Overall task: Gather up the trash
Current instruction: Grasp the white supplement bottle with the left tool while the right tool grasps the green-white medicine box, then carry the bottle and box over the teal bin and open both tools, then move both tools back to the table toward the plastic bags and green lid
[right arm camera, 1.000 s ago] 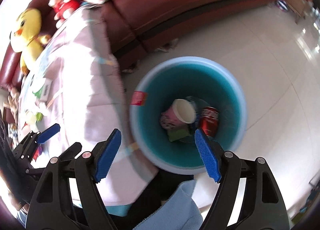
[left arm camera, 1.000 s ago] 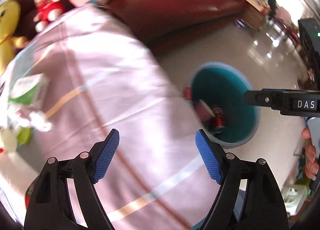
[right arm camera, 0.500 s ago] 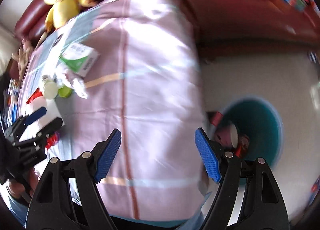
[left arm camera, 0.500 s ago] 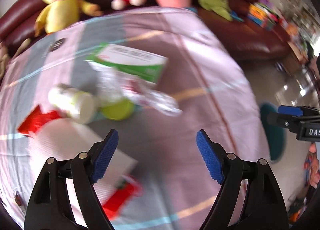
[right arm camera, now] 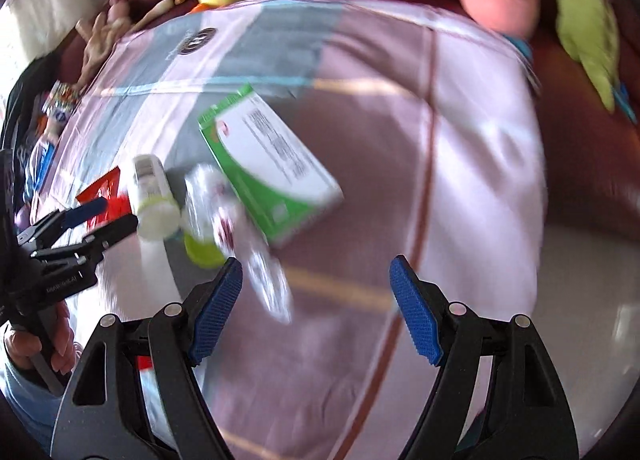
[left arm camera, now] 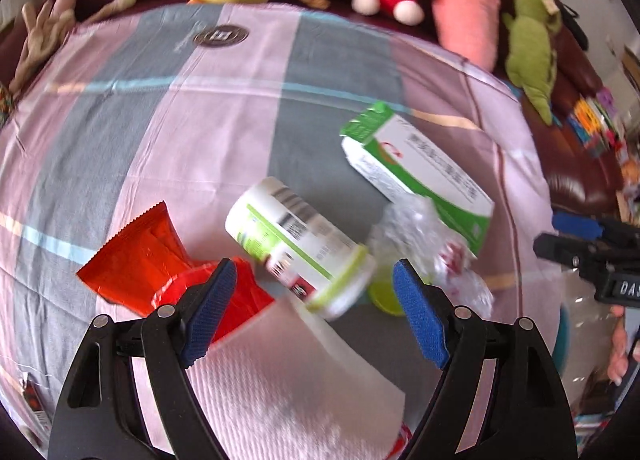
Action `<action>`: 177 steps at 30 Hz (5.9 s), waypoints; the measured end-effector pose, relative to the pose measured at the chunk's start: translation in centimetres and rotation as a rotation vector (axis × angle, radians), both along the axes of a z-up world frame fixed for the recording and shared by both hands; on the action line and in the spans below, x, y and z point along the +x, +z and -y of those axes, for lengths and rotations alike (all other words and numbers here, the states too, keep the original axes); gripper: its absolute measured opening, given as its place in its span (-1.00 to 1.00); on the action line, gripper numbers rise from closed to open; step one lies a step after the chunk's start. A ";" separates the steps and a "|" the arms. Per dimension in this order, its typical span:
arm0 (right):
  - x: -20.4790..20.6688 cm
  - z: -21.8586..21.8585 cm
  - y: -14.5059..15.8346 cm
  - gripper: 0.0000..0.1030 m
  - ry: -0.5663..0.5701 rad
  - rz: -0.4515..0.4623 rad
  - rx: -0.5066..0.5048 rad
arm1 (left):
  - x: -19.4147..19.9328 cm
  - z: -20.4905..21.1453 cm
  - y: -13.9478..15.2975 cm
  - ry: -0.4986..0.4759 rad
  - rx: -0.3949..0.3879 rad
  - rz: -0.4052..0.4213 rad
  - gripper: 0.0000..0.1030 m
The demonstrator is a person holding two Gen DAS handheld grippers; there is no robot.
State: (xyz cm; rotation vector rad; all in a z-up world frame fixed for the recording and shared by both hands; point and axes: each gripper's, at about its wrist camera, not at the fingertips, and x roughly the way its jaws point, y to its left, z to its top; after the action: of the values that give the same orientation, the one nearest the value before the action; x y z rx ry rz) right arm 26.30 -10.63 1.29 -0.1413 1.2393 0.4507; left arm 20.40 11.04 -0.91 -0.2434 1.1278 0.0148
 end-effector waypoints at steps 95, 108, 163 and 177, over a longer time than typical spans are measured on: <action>-20.4 35.5 -3.6 0.44 -0.678 -0.048 0.236 | -11.0 37.6 0.2 -0.790 0.078 0.062 0.05; -21.3 40.4 -9.3 0.44 -0.759 -0.139 0.316 | -11.4 46.1 -4.4 -0.917 0.112 -0.050 0.05; -17.6 20.0 -3.2 0.53 -0.462 -0.172 0.143 | -11.0 19.3 -0.4 -0.499 0.046 0.045 0.33; -13.5 9.4 -2.2 0.53 -0.290 -0.165 0.069 | -9.0 6.5 0.1 -0.314 0.023 0.091 0.33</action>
State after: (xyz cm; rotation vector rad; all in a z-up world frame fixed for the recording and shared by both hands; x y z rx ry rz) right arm 12.83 -19.98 -0.87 0.1365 1.3784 0.2560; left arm 11.44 4.58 -0.79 -0.0433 1.0646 -0.2594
